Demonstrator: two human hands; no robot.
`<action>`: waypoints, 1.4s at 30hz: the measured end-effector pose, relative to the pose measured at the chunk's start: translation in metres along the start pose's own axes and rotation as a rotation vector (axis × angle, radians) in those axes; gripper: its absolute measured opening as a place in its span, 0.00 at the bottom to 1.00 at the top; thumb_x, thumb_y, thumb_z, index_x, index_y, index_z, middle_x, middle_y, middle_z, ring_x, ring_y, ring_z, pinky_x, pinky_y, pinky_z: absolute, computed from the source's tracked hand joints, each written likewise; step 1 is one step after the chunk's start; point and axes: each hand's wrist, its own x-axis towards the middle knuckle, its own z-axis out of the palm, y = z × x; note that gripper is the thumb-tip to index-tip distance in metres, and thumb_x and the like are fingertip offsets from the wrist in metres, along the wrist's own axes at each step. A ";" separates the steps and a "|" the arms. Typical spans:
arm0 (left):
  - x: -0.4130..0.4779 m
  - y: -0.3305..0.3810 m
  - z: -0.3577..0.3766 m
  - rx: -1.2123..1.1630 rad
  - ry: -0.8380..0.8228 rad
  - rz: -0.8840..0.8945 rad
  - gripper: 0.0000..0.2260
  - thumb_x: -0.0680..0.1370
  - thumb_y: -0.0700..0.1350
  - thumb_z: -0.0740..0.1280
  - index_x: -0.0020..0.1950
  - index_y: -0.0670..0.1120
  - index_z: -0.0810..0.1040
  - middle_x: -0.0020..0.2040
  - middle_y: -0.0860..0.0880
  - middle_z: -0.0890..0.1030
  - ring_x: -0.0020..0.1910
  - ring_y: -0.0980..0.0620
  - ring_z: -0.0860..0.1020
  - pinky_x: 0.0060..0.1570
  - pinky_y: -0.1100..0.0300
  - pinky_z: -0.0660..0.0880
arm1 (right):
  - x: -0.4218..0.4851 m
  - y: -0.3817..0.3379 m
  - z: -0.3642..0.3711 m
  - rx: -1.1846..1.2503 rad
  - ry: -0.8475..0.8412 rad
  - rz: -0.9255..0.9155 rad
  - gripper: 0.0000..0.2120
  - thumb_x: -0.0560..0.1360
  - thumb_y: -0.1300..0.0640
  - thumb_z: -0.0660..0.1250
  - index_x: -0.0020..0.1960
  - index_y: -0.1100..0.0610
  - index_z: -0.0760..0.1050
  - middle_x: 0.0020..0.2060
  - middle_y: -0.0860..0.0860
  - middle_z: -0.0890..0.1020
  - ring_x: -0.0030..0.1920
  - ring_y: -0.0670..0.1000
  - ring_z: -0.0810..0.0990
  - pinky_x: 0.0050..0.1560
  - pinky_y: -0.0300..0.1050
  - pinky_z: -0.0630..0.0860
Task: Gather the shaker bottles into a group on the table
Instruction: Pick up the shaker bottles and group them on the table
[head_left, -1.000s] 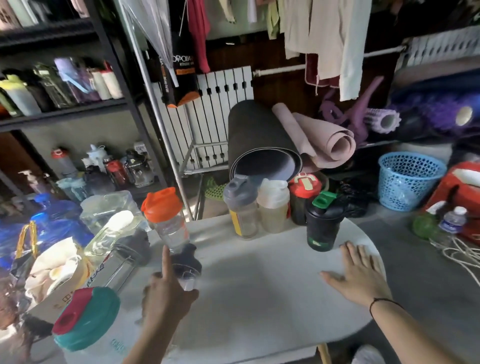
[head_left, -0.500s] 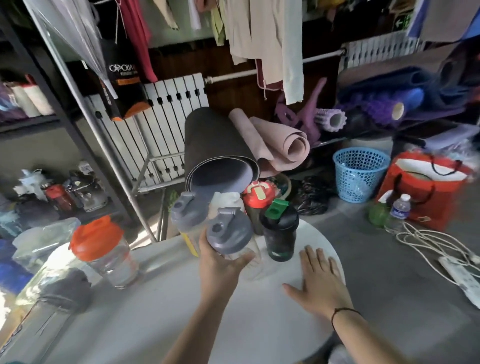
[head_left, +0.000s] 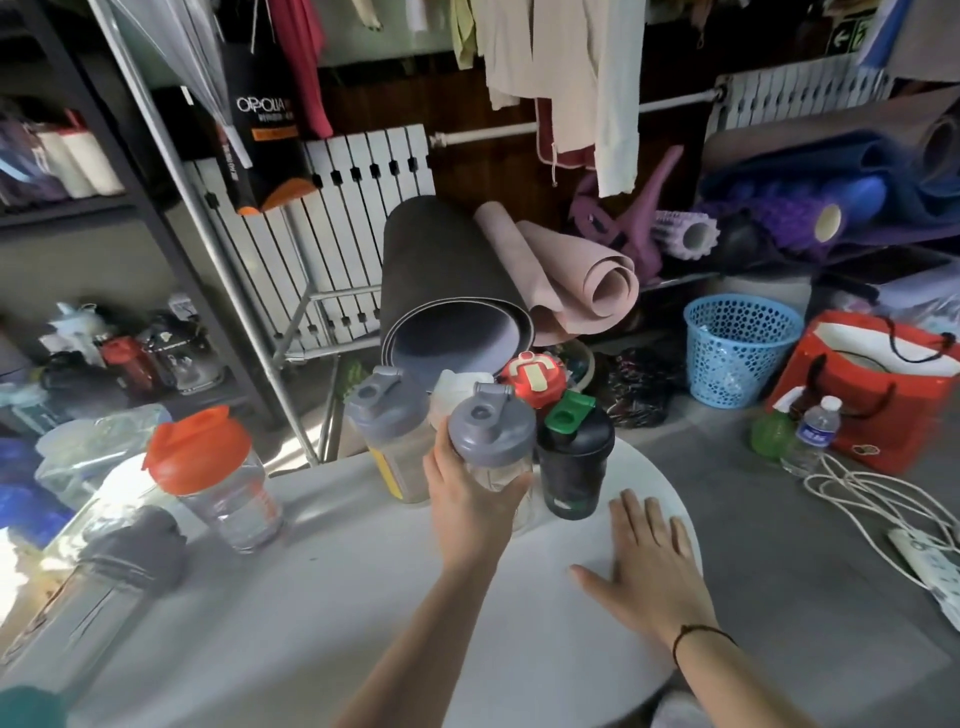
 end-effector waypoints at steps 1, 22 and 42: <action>-0.001 0.000 0.000 0.008 0.000 0.000 0.49 0.60 0.49 0.81 0.75 0.53 0.58 0.66 0.51 0.67 0.65 0.50 0.71 0.58 0.60 0.72 | 0.000 0.000 0.000 -0.004 -0.002 0.001 0.49 0.69 0.26 0.46 0.78 0.56 0.39 0.79 0.52 0.42 0.78 0.56 0.39 0.76 0.54 0.39; -0.055 -0.064 -0.097 -0.264 0.435 -0.317 0.12 0.71 0.52 0.66 0.53 0.59 0.70 0.50 0.49 0.73 0.53 0.40 0.75 0.52 0.50 0.71 | 0.003 0.000 0.007 -0.073 0.030 0.021 0.58 0.57 0.19 0.33 0.77 0.53 0.47 0.79 0.50 0.49 0.78 0.55 0.49 0.76 0.53 0.49; 0.087 -0.110 -0.166 -0.194 0.709 -0.298 0.44 0.61 0.46 0.79 0.73 0.53 0.61 0.69 0.49 0.72 0.67 0.47 0.73 0.65 0.58 0.68 | 0.007 -0.005 0.005 -0.120 -0.021 0.074 0.63 0.51 0.20 0.22 0.78 0.51 0.41 0.79 0.47 0.44 0.79 0.52 0.43 0.76 0.51 0.46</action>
